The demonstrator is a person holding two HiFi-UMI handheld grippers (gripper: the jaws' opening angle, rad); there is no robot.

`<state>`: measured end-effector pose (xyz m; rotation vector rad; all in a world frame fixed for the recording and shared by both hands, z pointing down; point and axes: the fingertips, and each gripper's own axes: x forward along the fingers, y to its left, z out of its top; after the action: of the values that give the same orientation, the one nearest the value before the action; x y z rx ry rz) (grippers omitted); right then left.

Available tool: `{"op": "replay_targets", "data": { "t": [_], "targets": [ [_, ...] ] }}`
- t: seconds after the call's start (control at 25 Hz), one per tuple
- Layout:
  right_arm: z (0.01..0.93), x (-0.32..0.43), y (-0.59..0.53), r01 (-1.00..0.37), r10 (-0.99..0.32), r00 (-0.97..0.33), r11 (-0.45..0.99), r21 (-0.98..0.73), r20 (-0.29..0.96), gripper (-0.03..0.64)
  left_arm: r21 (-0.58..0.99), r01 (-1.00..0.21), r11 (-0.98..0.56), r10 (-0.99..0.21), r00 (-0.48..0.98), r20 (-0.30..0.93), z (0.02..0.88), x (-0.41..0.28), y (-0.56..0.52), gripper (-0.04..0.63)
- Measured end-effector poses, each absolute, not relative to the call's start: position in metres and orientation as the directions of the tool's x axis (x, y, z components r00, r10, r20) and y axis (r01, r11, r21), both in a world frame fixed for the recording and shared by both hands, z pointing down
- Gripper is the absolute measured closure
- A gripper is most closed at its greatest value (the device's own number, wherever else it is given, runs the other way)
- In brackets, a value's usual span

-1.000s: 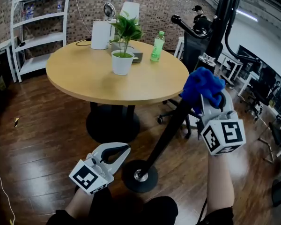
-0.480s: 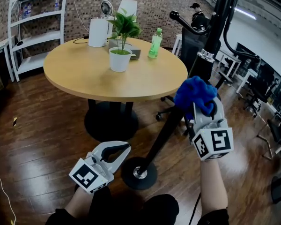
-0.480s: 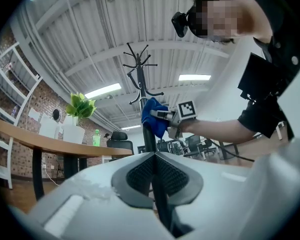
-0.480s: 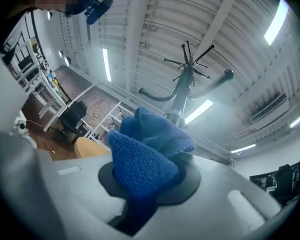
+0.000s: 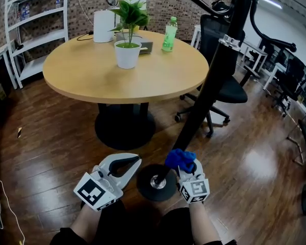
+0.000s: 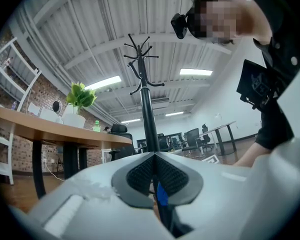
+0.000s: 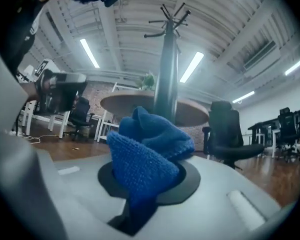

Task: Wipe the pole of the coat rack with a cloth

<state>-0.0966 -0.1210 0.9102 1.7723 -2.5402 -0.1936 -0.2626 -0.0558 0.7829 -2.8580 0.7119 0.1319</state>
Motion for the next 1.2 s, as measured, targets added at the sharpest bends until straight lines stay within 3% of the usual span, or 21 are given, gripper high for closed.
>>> {"op": "replay_targets", "data": {
  "t": [0.24, 0.4, 0.6, 0.76, 0.96, 1.2],
  "targets": [
    [1.029, -0.097, -0.123, -0.93, -0.914, -0.347, 0.365, 0.05, 0.213, 0.543, -0.135, -0.476, -0.869, -0.463, 0.878, -0.121, 0.798, -0.257, -0.061, 0.592],
    [1.039, -0.096, -0.123, -0.927, -0.904, -0.353, 0.374, 0.042, 0.241, 0.543, -0.122, -0.483, -0.867, -0.475, 0.876, -0.089, 0.808, -0.256, -0.065, 0.592],
    [0.932, -0.095, -0.121, -0.927, -0.925, -0.362, 0.37, 0.063, 0.114, 0.543, -0.134, -0.485, -0.864, -0.481, 0.874, -0.066, 0.814, -0.256, -0.071, 0.592],
    [0.788, -0.095, -0.119, -0.925, -0.918, -0.378, 0.367, 0.102, -0.122, 0.543, -0.13, -0.486, -0.864, -0.481, 0.874, -0.076, 0.81, -0.252, -0.074, 0.592],
    [0.661, -0.091, -0.118, -0.915, -0.869, -0.4, 0.36, 0.184, -0.292, 0.541, -0.126, -0.485, -0.866, -0.474, 0.874, -0.104, 0.8, -0.246, -0.073, 0.592],
    [0.545, -0.092, -0.116, -0.903, -0.81, -0.414, 0.308, 0.298, -0.415, 0.541, -0.132, -0.49, -0.862, -0.474, 0.87, -0.135, 0.791, -0.248, -0.067, 0.592]
  ]
}}
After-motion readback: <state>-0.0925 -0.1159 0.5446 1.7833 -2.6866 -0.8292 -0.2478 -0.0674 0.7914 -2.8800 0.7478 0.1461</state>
